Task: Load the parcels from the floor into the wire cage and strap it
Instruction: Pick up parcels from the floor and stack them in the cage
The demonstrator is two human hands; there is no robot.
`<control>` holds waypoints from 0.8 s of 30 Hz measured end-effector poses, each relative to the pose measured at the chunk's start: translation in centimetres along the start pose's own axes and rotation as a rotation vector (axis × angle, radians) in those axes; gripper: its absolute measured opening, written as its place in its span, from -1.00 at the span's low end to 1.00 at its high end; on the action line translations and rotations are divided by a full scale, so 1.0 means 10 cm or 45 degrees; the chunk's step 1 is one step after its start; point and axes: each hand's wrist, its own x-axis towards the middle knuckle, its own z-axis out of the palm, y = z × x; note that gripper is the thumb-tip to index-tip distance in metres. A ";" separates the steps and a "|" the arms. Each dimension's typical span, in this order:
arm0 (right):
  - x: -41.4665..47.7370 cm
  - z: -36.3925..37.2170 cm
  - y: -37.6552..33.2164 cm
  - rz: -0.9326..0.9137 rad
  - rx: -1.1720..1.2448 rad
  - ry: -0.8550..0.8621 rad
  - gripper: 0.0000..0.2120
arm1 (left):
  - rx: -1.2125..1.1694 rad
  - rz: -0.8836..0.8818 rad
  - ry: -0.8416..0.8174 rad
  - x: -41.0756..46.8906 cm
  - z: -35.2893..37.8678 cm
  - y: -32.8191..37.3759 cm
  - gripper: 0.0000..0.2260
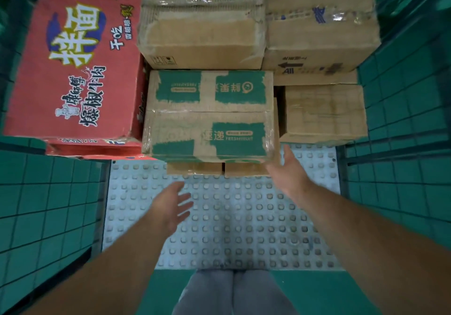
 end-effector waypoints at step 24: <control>-2.24 0.80 0.85 0.028 -0.487 -0.661 -0.83 | -0.579 -0.057 0.204 -2.30 -0.79 -2.49 -0.78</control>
